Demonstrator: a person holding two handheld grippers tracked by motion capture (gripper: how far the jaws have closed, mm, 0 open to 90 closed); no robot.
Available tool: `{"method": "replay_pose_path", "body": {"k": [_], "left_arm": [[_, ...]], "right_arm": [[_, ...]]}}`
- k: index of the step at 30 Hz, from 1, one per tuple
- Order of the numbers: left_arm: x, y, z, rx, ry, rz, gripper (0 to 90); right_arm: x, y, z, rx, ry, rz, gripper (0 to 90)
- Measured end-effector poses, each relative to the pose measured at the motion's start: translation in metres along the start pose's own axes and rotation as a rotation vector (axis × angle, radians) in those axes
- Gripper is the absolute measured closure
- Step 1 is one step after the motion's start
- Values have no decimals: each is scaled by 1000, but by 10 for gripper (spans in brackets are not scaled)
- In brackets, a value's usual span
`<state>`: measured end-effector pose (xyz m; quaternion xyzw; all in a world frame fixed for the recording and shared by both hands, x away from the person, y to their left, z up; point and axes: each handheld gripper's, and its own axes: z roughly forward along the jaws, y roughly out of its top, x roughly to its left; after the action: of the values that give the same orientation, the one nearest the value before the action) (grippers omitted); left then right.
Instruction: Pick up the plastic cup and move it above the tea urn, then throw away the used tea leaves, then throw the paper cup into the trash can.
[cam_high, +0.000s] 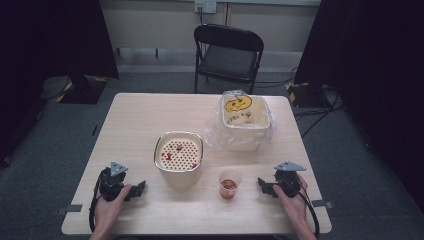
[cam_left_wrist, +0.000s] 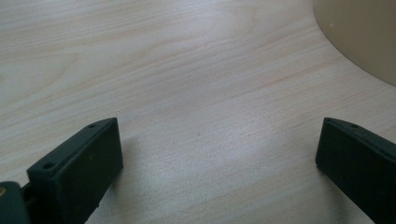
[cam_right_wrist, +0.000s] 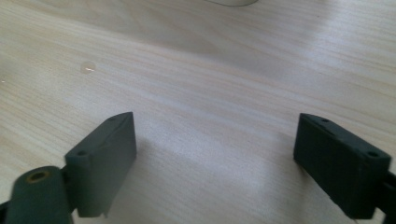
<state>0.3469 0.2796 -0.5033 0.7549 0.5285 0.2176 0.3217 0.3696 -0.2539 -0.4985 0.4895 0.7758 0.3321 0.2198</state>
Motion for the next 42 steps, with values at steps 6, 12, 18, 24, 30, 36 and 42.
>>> {"method": "replay_pose_path", "body": {"k": [6,12,18,24,30,36,42], "left_arm": [[0,0,0,0,0,0,0],[0,0,0,0,0,0,0],[0,0,0,0,0,0,0],[0,0,0,0,0,0,0],[0,0,0,0,0,0,0],[0,0,0,0,0,0,0],[0,0,0,0,0,0,0]], "right_arm": [[4,2,-6,9,50,17,162],[15,5,-12,-13,84,-17,179],[32,8,-18,-23,166,-66,214],[50,8,-21,-15,234,-118,207],[67,9,-22,3,303,-167,200],[80,13,-20,-24,358,-202,187],[93,21,-12,-45,397,-199,164]]}}
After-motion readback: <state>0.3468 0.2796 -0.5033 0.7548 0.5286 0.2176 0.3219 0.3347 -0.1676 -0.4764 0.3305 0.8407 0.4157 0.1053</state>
